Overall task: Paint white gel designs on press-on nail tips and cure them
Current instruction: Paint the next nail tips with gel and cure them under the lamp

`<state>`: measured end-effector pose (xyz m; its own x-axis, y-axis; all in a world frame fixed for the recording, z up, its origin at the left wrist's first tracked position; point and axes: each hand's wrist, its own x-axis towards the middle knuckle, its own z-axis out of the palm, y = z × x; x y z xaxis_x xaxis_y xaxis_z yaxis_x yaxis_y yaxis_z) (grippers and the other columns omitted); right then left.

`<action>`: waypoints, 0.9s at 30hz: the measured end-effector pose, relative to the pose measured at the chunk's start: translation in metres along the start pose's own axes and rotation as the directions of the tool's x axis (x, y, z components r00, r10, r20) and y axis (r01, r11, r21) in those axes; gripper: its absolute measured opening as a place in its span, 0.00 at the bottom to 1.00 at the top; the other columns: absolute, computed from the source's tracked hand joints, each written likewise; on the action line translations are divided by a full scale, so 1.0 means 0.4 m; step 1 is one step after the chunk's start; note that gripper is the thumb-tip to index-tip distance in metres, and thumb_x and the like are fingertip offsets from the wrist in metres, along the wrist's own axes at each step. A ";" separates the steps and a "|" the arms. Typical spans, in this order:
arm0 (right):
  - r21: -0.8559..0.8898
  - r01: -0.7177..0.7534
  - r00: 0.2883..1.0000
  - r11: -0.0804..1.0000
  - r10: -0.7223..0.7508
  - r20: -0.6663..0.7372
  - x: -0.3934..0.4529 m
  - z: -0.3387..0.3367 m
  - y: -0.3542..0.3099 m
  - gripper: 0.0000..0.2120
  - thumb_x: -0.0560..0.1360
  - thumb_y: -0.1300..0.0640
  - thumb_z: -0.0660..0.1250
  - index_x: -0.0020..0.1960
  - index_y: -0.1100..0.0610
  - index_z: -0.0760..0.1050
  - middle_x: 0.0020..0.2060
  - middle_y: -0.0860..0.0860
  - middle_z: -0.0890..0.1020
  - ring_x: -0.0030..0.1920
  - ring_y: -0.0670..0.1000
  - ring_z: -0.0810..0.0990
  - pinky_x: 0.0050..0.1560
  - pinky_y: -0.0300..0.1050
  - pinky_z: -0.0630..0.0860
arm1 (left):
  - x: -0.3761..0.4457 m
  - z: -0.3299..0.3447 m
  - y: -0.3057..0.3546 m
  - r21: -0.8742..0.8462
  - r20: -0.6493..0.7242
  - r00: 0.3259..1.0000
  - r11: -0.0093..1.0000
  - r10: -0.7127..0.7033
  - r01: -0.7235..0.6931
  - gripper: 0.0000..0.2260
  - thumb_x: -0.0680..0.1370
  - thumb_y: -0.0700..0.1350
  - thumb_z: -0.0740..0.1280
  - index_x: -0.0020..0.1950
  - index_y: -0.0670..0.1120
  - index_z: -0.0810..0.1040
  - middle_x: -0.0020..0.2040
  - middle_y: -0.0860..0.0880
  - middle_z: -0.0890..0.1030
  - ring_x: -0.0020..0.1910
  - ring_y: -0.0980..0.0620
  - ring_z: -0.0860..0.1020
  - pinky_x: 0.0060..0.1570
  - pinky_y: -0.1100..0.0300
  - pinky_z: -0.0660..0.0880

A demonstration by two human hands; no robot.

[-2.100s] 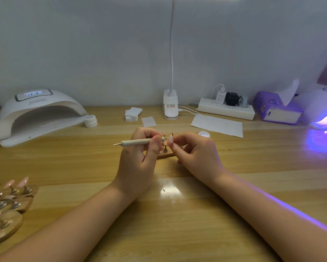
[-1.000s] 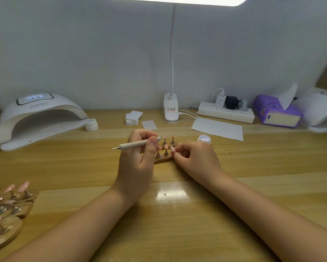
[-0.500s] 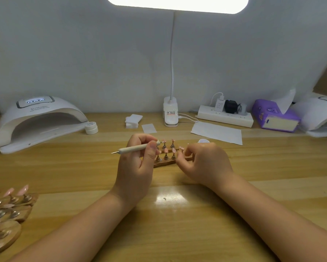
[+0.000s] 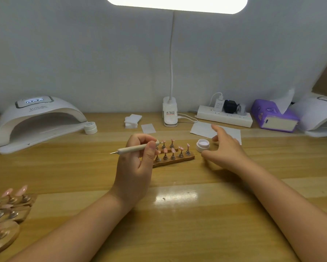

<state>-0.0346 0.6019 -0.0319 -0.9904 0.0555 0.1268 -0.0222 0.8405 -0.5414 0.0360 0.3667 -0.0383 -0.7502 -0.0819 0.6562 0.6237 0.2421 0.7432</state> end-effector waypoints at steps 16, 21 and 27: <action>0.239 0.193 0.971 0.952 -0.149 -0.188 -0.007 0.007 -0.020 0.35 0.70 0.51 0.76 0.71 0.50 0.63 0.48 0.43 0.76 0.49 0.45 0.78 0.46 0.40 0.75 | 0.006 -0.003 0.037 -0.012 -0.004 1.000 1.000 0.004 -0.004 0.03 0.79 0.45 0.60 0.49 0.52 0.73 0.41 0.53 0.79 0.39 0.54 0.79 0.37 0.60 0.78; 0.240 0.410 0.905 0.880 -0.360 -0.225 -0.054 -0.023 -0.124 0.36 0.66 0.54 0.78 0.69 0.50 0.64 0.45 0.39 0.75 0.41 0.40 0.79 0.39 0.29 0.77 | 0.028 0.001 0.078 -0.094 -0.006 1.000 0.995 0.024 -0.025 0.03 0.80 0.45 0.62 0.47 0.50 0.74 0.37 0.54 0.80 0.35 0.58 0.79 0.36 0.65 0.77; 0.101 0.562 0.817 0.821 -0.533 -0.217 -0.103 -0.027 -0.188 0.38 0.66 0.54 0.79 0.70 0.51 0.64 0.47 0.44 0.77 0.43 0.43 0.78 0.46 0.34 0.78 | 0.040 -0.005 0.096 -0.038 -0.043 0.999 0.999 0.019 -0.020 0.07 0.77 0.50 0.63 0.44 0.47 0.77 0.35 0.53 0.81 0.34 0.58 0.80 0.36 0.65 0.77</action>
<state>0.0092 0.5422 0.0123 -0.7680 -0.2857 0.5732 -0.5889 0.6668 -0.4567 0.0486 0.3726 0.0009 -0.7283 -0.1187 0.6749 0.6467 0.2063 0.7343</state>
